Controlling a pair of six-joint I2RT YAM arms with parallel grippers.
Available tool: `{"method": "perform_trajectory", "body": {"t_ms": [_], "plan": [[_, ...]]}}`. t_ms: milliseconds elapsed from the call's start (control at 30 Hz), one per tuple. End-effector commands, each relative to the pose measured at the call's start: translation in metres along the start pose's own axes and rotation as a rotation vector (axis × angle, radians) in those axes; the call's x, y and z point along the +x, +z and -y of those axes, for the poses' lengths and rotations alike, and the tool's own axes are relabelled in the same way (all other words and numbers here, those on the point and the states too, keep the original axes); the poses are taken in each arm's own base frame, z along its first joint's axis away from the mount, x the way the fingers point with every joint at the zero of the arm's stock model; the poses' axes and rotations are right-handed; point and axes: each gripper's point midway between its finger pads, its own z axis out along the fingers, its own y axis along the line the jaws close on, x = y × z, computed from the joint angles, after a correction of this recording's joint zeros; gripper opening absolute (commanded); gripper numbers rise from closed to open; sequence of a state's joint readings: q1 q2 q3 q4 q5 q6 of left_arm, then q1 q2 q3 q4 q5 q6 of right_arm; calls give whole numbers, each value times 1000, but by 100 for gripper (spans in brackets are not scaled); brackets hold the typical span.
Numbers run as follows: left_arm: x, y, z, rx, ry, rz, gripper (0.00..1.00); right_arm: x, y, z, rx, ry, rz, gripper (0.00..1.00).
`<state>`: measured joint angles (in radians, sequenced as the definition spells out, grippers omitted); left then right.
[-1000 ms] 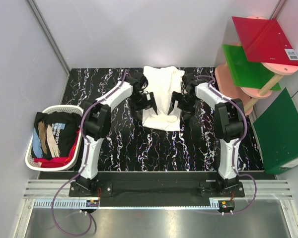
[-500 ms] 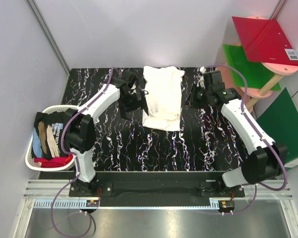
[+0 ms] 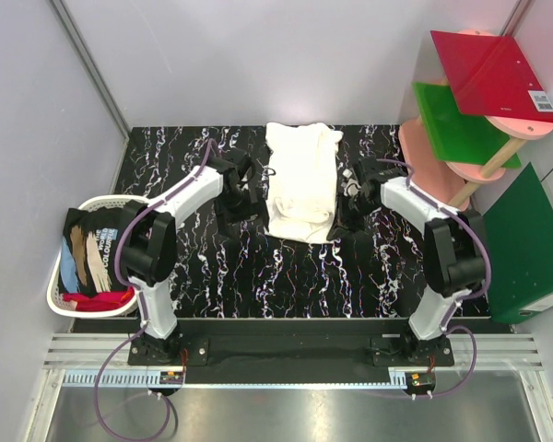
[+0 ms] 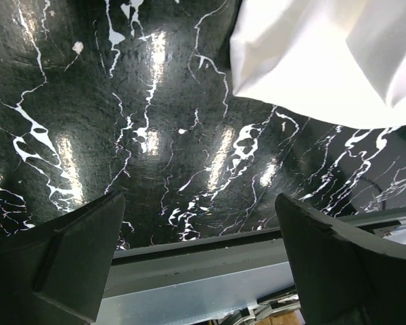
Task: Fold and stack the t-shirts
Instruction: Fold the folded rectangular tshirt in 1/3 of the way
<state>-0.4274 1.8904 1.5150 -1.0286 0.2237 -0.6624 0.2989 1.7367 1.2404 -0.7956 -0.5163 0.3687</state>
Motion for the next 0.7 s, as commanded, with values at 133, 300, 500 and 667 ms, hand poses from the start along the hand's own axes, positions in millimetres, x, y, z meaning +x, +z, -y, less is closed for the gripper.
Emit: {"method": "perform_trajectory", "body": {"t_ms": [133,300,500,667], "plan": [[0,-12,-9,-17,0,63,99,-57,33,-10,-30,-42,-7,0],[1,-14,-14,-25,-13,65,99,-110,42,-19,-5,-39,83,0],[2,-12,-18,-37,-17,54,99,-165,35,-9,143,-11,257,0],[-2,-12,-15,-31,-9,55,99,-176,10,-4,222,-5,390,0]]}}
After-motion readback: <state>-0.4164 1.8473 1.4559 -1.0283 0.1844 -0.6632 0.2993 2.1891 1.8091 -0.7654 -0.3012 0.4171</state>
